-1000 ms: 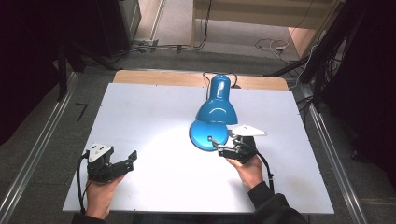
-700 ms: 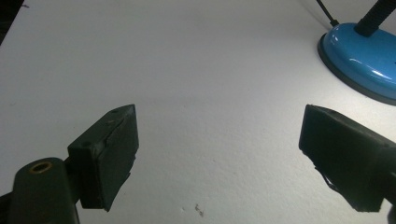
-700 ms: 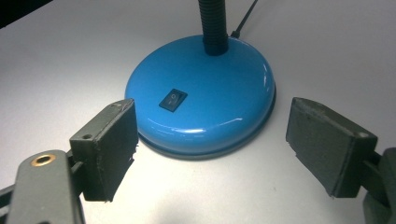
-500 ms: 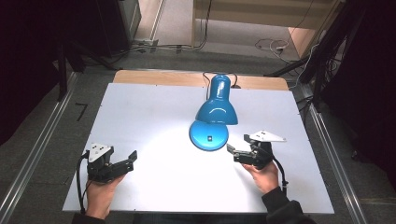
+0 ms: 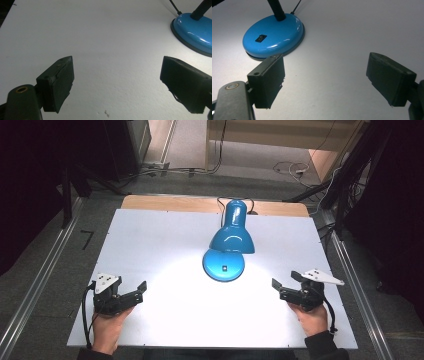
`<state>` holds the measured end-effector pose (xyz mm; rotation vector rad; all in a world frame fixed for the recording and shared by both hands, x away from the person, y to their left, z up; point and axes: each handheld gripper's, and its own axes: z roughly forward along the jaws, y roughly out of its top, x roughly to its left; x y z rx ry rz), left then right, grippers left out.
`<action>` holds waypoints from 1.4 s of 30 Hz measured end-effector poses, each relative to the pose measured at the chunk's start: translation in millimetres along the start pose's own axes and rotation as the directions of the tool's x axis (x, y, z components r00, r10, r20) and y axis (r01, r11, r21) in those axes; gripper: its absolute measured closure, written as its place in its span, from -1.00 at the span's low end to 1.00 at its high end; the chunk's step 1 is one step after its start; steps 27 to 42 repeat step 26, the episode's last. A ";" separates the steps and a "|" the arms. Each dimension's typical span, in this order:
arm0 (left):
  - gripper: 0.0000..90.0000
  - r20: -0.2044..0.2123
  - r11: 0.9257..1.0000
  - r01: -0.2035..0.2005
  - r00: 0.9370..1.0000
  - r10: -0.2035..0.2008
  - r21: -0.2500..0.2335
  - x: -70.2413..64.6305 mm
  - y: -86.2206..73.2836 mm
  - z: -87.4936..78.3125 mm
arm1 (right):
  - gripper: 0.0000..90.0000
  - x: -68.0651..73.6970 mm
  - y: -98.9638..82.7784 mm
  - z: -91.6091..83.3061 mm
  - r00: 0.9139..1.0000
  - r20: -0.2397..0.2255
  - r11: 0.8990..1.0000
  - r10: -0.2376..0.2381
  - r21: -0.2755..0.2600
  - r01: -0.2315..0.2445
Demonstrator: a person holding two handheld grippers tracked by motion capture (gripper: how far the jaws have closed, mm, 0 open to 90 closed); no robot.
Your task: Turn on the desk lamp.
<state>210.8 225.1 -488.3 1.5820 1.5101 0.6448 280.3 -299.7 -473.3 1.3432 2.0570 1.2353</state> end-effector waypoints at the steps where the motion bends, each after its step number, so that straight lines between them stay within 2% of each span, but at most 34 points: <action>1: -0.72 -0.001 1.000 0.002 1.000 -0.002 -0.002 0.1 0.1 0.2 | -0.70 -3.6 -1.3 -3.1 1.000 0.007 1.000 0.010 -0.001 -0.010; 5: -0.72 -0.003 1.000 0.003 1.000 -0.003 0.001 1.8 0.3 -0.4 | -0.70 -15.9 -6.8 -13.8 0.999 0.041 1.000 0.015 -0.004 -0.015; 7: -0.72 -0.002 1.000 0.013 1.000 -0.013 -0.004 3.6 -0.3 -2.8 | -0.70 -23.0 -10.1 -19.4 0.997 0.072 1.000 0.012 0.004 -0.012; 13: -0.72 -0.019 0.999 0.046 0.999 -0.047 -0.024 13.6 -0.4 -11.0 | -0.71 -50.7 -22.6 -38.8 0.988 0.135 0.997 0.080 -0.003 -0.080; 15: -0.72 -0.034 0.999 0.043 0.998 -0.044 -0.020 18.0 -1.9 -14.1 | -0.71 -57.6 -25.9 -44.9 0.983 0.154 0.995 0.102 -0.002 -0.103; 17: -0.72 -0.053 0.998 0.064 0.996 -0.065 -0.023 27.0 -5.8 -20.0 | -0.72 -63.5 -29.0 -50.3 0.979 0.159 0.992 0.124 -0.001 -0.126; 18: -0.72 -0.053 0.998 0.064 0.996 -0.065 -0.023 27.0 -5.8 -20.0 | -0.72 -65.8 -30.5 -52.6 0.978 0.166 0.992 0.128 -0.001 -0.130; 22: -0.72 -0.068 0.997 0.075 0.995 -0.077 -0.028 33.7 -8.7 -25.4 | -0.73 -71.2 -34.8 -58.1 0.973 0.187 0.990 0.137 0.001 -0.140; 24: -0.72 -0.064 0.996 0.078 0.995 -0.080 -0.032 33.5 -8.5 -26.1 | -0.79 -75.7 -39.0 -60.4 0.967 0.207 0.987 0.150 0.017 -0.157; 26: -0.72 -0.055 0.997 0.072 0.996 -0.074 -0.039 32.3 -7.7 -26.6 | -0.80 -78.2 -41.6 -59.4 0.965 0.203 0.984 0.165 0.029 -0.174; 42: -0.72 -0.055 0.997 0.072 0.996 -0.074 -0.039 32.3 -7.7 -26.6 | -0.80 -78.2 -41.6 -59.4 0.965 0.203 0.984 0.165 0.029 -0.174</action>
